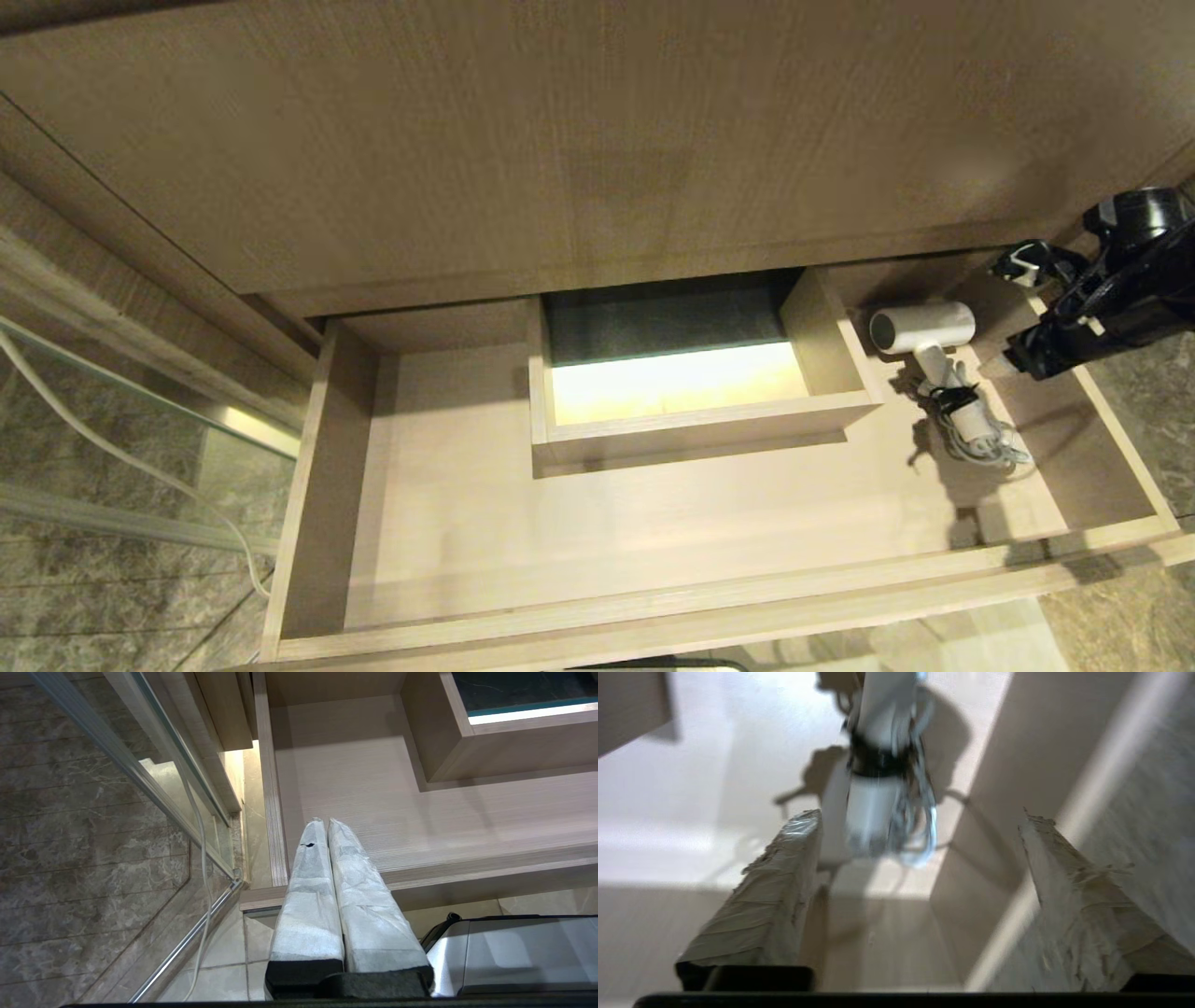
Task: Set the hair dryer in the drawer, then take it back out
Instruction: Put it into the drawer, then close the drawer
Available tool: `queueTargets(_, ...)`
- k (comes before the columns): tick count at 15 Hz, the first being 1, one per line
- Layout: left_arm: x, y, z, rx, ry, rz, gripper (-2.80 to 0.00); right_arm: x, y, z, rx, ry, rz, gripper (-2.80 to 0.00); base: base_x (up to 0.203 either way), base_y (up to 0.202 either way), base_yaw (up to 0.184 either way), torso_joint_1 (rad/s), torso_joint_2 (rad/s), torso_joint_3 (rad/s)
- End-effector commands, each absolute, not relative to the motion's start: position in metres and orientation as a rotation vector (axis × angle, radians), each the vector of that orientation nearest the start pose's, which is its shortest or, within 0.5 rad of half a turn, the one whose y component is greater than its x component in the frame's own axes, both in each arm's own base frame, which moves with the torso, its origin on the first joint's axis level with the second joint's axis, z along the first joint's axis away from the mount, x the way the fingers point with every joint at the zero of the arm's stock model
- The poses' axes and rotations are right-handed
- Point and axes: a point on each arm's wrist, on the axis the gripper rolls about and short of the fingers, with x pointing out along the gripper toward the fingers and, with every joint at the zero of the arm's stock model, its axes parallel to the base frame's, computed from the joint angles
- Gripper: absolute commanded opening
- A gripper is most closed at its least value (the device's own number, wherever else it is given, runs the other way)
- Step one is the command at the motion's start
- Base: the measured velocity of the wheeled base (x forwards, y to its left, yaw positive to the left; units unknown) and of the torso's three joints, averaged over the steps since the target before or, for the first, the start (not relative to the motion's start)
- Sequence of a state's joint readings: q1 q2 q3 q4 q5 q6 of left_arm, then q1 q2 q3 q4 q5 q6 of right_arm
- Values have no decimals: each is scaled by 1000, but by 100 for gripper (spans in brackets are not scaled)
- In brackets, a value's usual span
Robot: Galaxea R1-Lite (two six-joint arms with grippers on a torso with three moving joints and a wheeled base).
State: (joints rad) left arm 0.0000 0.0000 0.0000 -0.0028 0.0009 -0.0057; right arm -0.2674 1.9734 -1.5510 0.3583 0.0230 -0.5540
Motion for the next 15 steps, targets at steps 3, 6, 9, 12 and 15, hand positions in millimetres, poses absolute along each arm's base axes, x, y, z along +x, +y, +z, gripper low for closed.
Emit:
queueTargets(3, -23, 0, 76, -6, -4, 1, -280, 277, -80, 253, -425, 752, -41, -280, 0, 0, 0, 0, 0, 0)
queueTargets(6, -23, 0, 76, -6, -3, 0, -280, 213, -62, 233, -454, 864, 12, -280, 0, 0, 0, 0, 0, 0)
queueTargets(9, -23, 0, 76, -6, -3, 2, -280, 174, -53, 204, -475, 995, 22, -280, 0, 0, 0, 0, 0, 0)
queueTargets(12, -23, 0, 76, -6, -3, 2, -280, 165, -54, 183, -509, 1162, -40, -280, 0, 0, 0, 0, 0, 0)
queueTargets(15, -23, 0, 76, -6, -2, 2, -280, 175, -57, 171, -500, 1226, -32, -280, 0, 0, 0, 0, 0, 0)
